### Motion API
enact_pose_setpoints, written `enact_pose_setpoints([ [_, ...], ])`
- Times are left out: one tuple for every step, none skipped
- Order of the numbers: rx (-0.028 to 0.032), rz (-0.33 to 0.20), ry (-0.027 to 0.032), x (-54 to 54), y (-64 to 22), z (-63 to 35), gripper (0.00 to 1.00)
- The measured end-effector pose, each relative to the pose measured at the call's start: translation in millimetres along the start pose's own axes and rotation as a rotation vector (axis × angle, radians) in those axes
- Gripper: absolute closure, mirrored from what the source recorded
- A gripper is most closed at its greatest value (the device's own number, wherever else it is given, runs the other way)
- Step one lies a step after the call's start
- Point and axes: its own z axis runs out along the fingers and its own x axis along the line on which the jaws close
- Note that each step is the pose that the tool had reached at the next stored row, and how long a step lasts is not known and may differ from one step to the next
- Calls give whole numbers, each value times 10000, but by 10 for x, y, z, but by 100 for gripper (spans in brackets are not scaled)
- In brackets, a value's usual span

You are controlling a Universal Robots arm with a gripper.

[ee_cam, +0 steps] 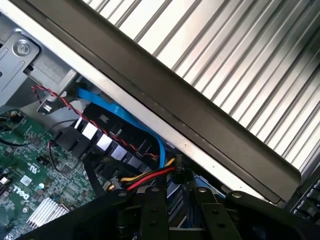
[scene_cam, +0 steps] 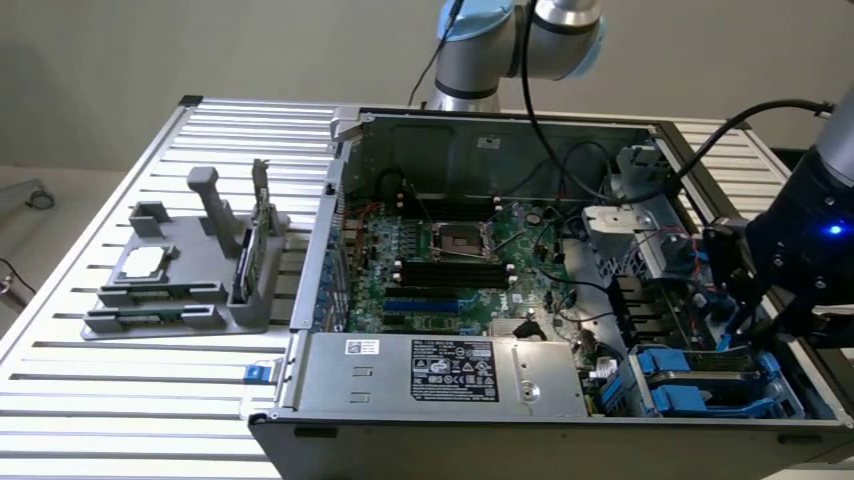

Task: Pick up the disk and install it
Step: 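Insert the first disk wire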

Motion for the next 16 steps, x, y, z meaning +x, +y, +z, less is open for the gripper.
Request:
enact_pose_setpoints([
  [6,21,1,8,6,1,73],
  [18,39,6,16,13,1,73],
  [32,58,13,25,19,1,73],
  [49,73,22,33,26,1,73],
  [71,83,38,42,33,1,73],
  [102,87,61,48,38,1,73],
  [140,90,88,52,40,2,73],
  [165,94,106,55,41,2,73],
  [169,99,108,56,43,2,73],
  [173,98,109,52,48,2,73],
  [176,98,112,46,56,4,73],
  [179,97,115,40,65,6,73],
  [182,98,116,34,73,7,73],
  [183,98,116,30,80,7,73],
  [185,98,117,29,81,6,73],
  [188,100,118,28,81,1,73],
])
